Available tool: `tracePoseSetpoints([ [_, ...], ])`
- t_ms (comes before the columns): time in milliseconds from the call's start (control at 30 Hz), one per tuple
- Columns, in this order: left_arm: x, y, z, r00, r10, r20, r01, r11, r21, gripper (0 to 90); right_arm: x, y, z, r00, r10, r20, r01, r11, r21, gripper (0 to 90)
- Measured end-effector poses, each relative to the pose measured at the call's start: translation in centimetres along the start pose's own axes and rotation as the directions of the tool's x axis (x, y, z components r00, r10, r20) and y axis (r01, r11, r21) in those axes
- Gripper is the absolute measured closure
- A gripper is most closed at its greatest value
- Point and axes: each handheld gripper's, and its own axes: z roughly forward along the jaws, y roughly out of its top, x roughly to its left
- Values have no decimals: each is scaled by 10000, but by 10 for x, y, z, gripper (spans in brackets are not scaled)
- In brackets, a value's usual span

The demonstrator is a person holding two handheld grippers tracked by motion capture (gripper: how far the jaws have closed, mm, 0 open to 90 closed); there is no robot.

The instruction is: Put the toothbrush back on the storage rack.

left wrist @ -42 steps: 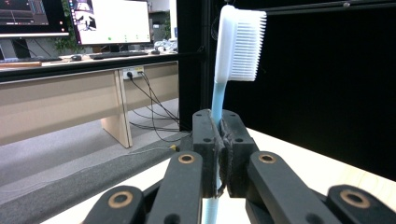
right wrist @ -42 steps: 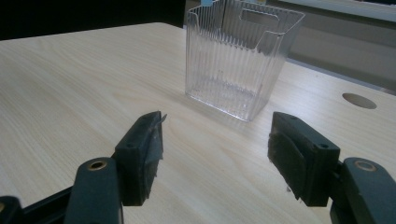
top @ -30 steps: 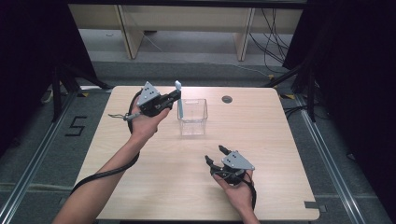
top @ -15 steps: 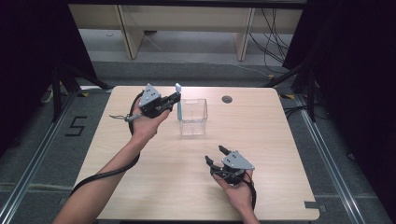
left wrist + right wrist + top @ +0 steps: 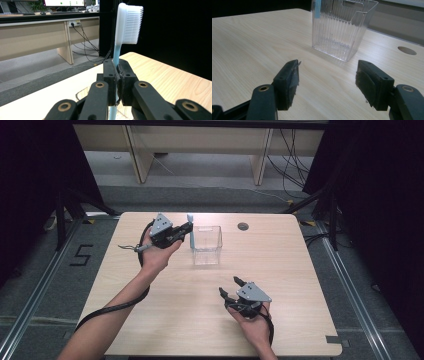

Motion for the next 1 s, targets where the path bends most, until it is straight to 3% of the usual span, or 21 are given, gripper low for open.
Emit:
tracePoseSetpoints([
  [67,0,-1,0,10000,-26,4,26,10000,35,858,2,0,1,9997,228,-48,-228,9997,-21,360],
  [167,0,-3,1,10000,-38,-7,38,10000,65,858,0,0,0,10000,12,8,-12,10000,-39,360],
  [667,2,-12,4,9999,-148,-22,149,9991,399,858,0,-1,1,10000,10,9,-10,10000,-4,359],
  [833,3,-15,5,9998,-204,-24,205,9985,505,857,3,-1,0,9990,433,-83,-431,9989,208,359],
  [867,3,-16,6,9998,-213,-34,214,9983,537,857,0,-1,1,10000,1,17,-1,10000,1,359],
  [967,3,-18,7,9997,-240,-33,241,9980,590,857,0,-1,1,10000,25,8,-25,10000,2,359],
  [1000,3,-19,7,9991,-430,-37,432,9964,729,857,-1,-1,1,10000,-51,7,51,10000,-5,359],
])
